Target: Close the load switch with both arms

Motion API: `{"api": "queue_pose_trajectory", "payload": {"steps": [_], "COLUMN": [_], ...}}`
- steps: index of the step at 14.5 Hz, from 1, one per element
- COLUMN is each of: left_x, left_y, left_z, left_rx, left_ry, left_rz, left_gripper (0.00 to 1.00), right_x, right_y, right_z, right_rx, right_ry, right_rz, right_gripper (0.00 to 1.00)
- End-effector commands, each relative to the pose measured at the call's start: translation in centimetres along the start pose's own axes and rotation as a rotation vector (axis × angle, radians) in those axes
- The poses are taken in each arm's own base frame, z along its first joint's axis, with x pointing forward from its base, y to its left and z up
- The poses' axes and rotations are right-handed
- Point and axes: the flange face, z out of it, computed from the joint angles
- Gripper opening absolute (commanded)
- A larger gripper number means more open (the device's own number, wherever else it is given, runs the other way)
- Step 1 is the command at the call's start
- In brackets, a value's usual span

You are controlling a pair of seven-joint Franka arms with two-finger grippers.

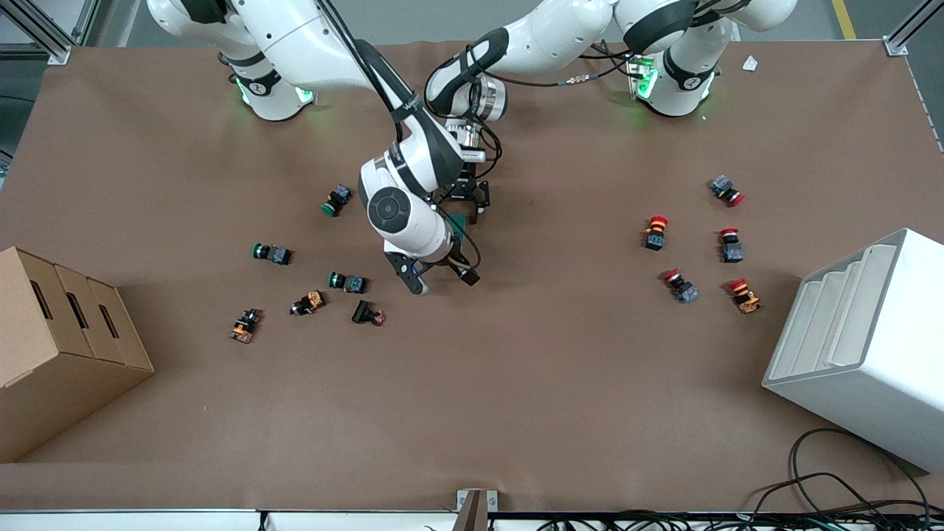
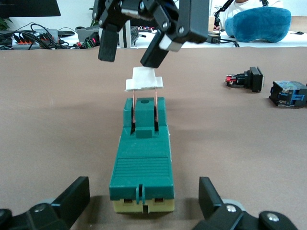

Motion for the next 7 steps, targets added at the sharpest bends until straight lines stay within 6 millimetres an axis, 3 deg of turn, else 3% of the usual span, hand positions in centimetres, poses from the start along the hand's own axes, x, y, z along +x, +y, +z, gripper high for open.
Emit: {"api": "queue_pose_trajectory", "payload": {"steps": [1, 7], "left_x": [-0.9, -1.0], "left_y": [-0.2, -0.3], "left_z": [1.0, 1.0], "left_rx": [0.007, 0.006], "left_ry": [0.010, 0.011], "left_rz": [0.004, 0.008], "left_gripper": [1.00, 1.00], "right_x": [0.3, 2.3], "right_y": [-1.4, -2.0], "right_z": [1.9, 3.6], "right_rx": [0.012, 0.029], "right_ry": [0.000, 0.032], "right_rz": [-0.006, -0.005], "right_gripper": [1.00, 1.00]}}
